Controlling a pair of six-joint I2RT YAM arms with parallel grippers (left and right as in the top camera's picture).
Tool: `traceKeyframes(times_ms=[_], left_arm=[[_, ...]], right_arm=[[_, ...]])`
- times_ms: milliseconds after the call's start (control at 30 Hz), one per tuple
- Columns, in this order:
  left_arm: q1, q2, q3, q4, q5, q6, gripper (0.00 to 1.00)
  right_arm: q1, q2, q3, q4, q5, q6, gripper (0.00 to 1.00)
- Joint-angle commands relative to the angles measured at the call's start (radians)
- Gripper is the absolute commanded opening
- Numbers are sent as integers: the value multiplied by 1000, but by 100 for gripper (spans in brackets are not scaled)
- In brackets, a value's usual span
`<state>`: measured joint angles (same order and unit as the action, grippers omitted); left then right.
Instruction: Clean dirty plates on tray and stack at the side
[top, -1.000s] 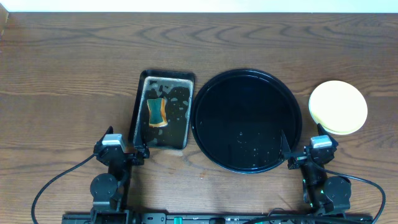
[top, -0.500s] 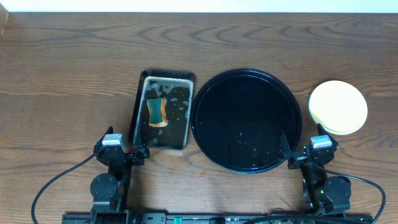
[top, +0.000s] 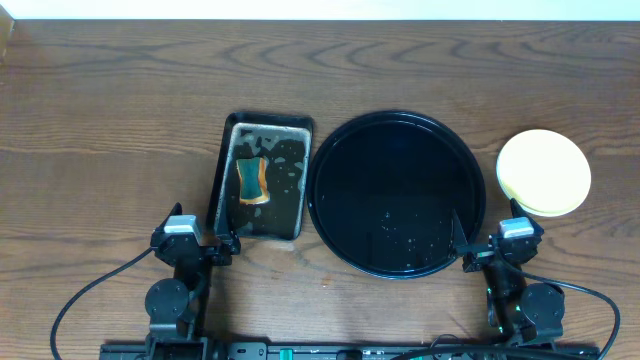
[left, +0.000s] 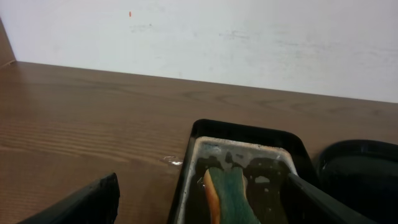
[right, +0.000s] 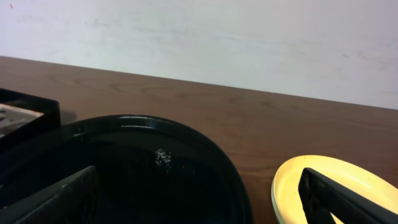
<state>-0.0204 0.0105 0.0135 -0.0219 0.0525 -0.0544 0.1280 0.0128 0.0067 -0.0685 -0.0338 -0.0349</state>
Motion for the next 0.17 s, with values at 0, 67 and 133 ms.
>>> traceKeyframes(times_ms=[0, 67, 133], left_arm=[[5, -5, -10, -47, -13, 9, 83], [5, -5, -10, -48, -13, 9, 83], [5, -5, -10, -47, -13, 9, 83]], right_arm=[[-21, -3, -1, -3, -8, -11, 99], [-21, -3, -1, -3, -8, -11, 99], [-21, -3, -1, -3, -8, -11, 99]])
